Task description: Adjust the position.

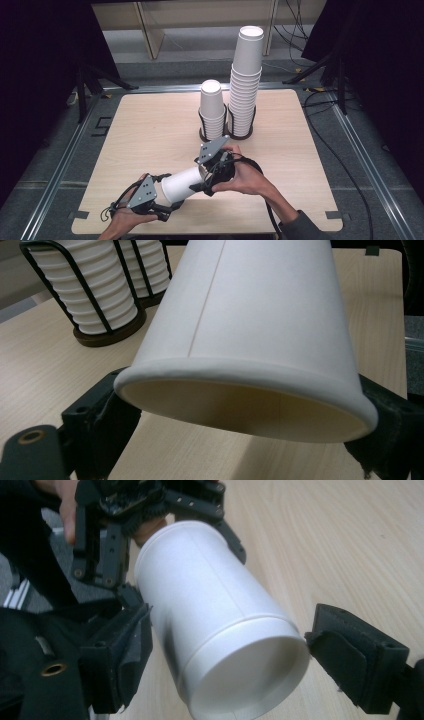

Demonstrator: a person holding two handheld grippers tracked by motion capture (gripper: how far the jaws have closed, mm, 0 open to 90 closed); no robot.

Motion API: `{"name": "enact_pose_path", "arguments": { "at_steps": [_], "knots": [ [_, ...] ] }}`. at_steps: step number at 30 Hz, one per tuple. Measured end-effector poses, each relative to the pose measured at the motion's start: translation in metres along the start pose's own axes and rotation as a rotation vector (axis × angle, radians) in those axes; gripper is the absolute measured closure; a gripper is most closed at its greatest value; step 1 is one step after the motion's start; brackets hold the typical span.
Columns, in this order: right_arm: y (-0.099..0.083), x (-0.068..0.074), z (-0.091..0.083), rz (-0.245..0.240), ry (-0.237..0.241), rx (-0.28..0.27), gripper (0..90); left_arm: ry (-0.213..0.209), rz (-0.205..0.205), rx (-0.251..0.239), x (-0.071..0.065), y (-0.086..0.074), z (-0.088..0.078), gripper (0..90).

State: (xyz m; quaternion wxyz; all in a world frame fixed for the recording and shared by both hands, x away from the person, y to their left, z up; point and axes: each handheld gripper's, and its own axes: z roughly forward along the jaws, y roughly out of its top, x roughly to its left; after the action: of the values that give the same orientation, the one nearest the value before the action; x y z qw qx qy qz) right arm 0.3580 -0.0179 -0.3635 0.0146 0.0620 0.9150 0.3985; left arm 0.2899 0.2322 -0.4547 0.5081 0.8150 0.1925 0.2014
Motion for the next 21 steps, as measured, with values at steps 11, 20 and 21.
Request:
{"name": "enact_pose_path", "arguments": {
  "at_steps": [11, 20, 21],
  "knots": [
    [-0.001, 0.008, 0.014, -0.118, -0.014, 0.119, 17.9, -0.022, 0.015, 0.023, -0.003, 0.0, 0.002, 10.2],
    [-0.003, 0.01, 0.023, -0.18, 0.011, 0.175, 17.5, -0.04, 0.028, 0.024, -0.006, -0.001, 0.004, 10.1],
    [-0.004, 0.01, 0.024, -0.179, 0.016, 0.18, 17.4, -0.038, 0.028, 0.021, -0.006, -0.001, 0.004, 10.2]
  ]
}}
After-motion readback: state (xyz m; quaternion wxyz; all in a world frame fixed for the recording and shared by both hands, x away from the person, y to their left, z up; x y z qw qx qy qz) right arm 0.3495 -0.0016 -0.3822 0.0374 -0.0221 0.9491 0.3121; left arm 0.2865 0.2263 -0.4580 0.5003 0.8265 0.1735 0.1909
